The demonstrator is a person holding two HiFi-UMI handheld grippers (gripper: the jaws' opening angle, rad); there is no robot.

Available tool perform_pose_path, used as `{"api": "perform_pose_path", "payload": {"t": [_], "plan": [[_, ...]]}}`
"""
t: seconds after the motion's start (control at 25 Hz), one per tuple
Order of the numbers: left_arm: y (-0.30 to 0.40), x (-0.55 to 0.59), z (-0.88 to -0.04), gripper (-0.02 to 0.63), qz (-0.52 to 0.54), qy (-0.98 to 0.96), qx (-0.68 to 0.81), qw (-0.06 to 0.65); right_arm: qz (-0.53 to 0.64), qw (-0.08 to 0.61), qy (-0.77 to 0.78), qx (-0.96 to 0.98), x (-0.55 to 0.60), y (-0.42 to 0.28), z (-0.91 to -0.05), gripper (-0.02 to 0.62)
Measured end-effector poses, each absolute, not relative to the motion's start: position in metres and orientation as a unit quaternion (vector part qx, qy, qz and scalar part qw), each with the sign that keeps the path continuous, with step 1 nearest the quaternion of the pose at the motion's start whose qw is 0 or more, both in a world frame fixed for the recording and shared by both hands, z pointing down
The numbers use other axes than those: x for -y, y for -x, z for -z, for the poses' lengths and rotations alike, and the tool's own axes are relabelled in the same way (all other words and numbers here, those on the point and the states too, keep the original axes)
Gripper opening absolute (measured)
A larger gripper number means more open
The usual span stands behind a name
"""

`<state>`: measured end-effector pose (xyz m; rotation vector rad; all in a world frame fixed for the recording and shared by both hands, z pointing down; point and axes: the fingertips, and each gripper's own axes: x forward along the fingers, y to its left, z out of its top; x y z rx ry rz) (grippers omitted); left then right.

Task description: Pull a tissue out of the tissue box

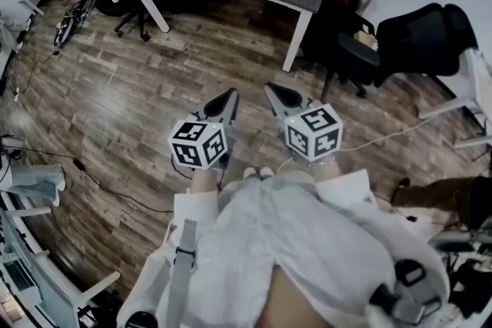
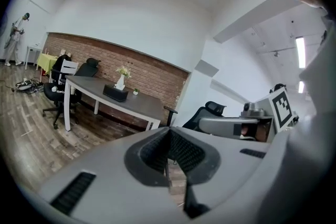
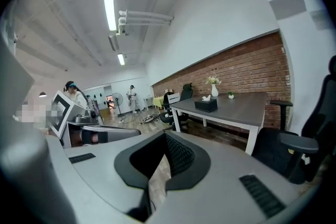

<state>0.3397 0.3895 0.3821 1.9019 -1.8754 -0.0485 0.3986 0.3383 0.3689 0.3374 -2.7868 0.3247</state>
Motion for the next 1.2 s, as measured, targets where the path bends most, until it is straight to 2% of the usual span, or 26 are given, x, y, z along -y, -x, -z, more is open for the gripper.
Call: {"api": "perform_pose_path", "payload": {"t": [0.32, 0.72, 0.76, 0.84, 1.0, 1.12, 1.2], "plan": [[-0.326, -0.394, -0.369, 0.005, 0.022, -0.710, 0.675, 0.197, -0.121, 0.141, -0.118, 0.975, -0.347, -0.390, -0.370, 0.003], [-0.316, -0.413, -0.380, 0.005, 0.010, -0.707, 0.676, 0.204, -0.128, 0.139, -0.154, 0.970, -0.351, -0.383, -0.380, 0.005], [-0.314, -0.412, -0.382, 0.006, 0.011, -0.706, 0.678, 0.206, -0.127, 0.140, -0.152, 0.970, -0.350, -0.379, -0.381, 0.015], [-0.306, -0.409, -0.386, 0.006, 0.013, -0.702, 0.681, 0.209, -0.128, 0.143, -0.142, 0.971, -0.347, -0.370, -0.383, 0.092], [-0.287, -0.395, -0.392, 0.008, 0.016, -0.693, 0.689, 0.213, -0.123, 0.147, -0.130, 0.973, -0.335, -0.353, -0.385, 0.092], [-0.267, -0.376, -0.393, 0.066, 0.017, -0.683, 0.698, 0.214, -0.121, 0.151, -0.122, 0.974, -0.312, -0.333, -0.389, 0.092], [-0.251, -0.360, -0.393, 0.074, 0.016, -0.677, 0.704, 0.214, -0.126, 0.155, -0.115, 0.973, -0.295, -0.318, -0.390, 0.092]]}}
